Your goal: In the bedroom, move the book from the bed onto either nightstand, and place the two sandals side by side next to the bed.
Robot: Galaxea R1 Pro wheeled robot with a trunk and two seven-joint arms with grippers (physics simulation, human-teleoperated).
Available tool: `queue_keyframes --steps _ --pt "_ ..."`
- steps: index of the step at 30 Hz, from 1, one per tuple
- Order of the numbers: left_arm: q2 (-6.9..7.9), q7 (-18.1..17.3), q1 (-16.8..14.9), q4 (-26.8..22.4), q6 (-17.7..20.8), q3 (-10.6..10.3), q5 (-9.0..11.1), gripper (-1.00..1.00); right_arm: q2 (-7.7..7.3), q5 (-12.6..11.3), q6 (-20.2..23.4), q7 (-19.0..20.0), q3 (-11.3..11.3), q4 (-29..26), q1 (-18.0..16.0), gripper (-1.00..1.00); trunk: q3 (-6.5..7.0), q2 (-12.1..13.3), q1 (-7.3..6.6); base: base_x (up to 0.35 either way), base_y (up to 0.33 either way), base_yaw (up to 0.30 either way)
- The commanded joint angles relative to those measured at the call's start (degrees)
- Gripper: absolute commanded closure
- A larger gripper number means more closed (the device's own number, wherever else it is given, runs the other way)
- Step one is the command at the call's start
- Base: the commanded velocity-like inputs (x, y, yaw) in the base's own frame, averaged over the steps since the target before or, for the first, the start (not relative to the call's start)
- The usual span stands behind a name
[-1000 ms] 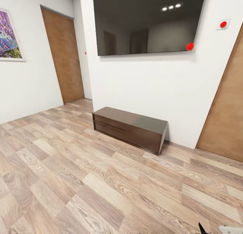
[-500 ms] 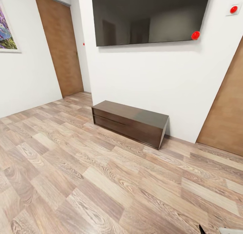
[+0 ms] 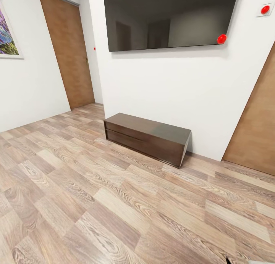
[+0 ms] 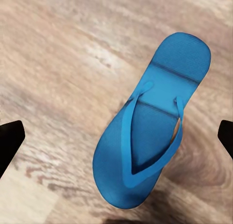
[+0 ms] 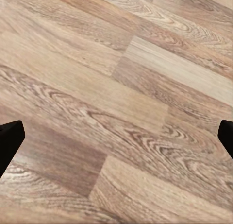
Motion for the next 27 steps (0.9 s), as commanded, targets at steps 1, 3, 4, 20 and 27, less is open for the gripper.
queue_keyframes --steps 1,3,4,20,27 --pt "0.0 0.1 0.0 -0.1 0.2 0.0 0.0 -1.0 0.0 -0.4 0.3 0.2 0.0 -0.1 0.0 -1.0 -0.04 0.0 -0.01 0.0 0.0 0.0" --pt "0.04 0.2 -0.2 -0.2 0.7 -0.1 -0.1 -1.0 0.0 -0.4 0.3 0.2 0.0 0.0 0.0 -1.0 -0.04 0.0 -0.01 0.0 0.0 0.0" --pt "0.06 0.2 -0.3 -0.4 1.0 -0.1 -0.1 -1.0 0.0 -0.4 0.3 0.2 0.0 0.0 0.0 -1.0 -0.04 0.0 -0.01 0.0 0.0 0.0" --pt "0.11 0.2 -2.7 -1.8 2.2 -0.2 -0.4 -1.0 0.0 -0.4 0.3 0.2 0.0 0.3 0.0 -1.0 -0.93 -0.1 0.1 0.0 0.0 0.0" --pt "0.16 0.2 -3.9 -1.9 4.3 -0.3 -0.3 -1.0 -0.03 -0.4 0.1 0.2 0.0 0.3 0.0 -1.0 -2.48 -0.2 0.28 0.0 0.0 0.0"
